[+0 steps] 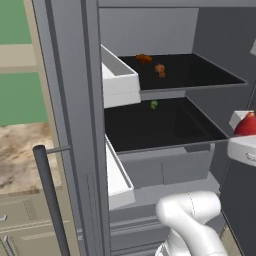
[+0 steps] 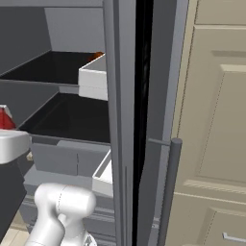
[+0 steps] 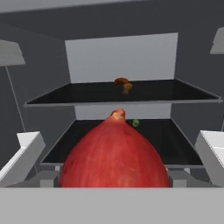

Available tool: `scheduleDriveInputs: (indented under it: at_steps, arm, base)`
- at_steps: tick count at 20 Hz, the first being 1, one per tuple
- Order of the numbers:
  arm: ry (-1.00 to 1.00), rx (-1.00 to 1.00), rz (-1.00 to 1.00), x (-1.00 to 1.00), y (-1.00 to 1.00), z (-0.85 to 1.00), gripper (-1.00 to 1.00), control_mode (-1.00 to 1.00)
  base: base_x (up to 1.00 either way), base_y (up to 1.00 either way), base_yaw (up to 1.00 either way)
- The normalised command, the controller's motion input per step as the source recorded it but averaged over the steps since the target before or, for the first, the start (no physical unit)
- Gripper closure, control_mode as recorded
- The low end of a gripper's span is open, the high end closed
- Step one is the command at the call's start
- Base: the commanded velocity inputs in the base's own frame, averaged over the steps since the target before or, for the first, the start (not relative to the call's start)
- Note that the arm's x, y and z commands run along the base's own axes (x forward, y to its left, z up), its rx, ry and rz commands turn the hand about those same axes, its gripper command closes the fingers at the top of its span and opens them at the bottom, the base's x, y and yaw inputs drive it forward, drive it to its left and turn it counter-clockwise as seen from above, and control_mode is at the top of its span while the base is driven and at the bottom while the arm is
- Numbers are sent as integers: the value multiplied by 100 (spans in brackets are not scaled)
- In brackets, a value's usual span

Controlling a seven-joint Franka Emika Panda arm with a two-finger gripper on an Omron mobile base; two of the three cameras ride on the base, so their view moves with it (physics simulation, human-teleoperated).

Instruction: Transport the chicken drumstick and onion to the fridge. Place the chicken drumstick on the rack containing meat and place the onion on the rack containing the vegetable, ensuring meats and vegetables are on different racks.

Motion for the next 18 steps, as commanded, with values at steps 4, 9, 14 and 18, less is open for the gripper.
scheduleDriveInputs:
  at_steps: [4, 9, 14, 18]
  arm:
    - [12, 0, 0, 55, 0, -43, 100, -100]
    - [15, 0, 0, 79, 0, -47, 100, -100]
    - [19, 0, 0, 99, 0, -38, 100, -100]
    - [11, 0, 0, 84, 0, -33, 100, -100]
  base:
    - [0, 0, 0]
    - [0, 0, 0]
    - [0, 0, 0]
    - [0, 0, 0]
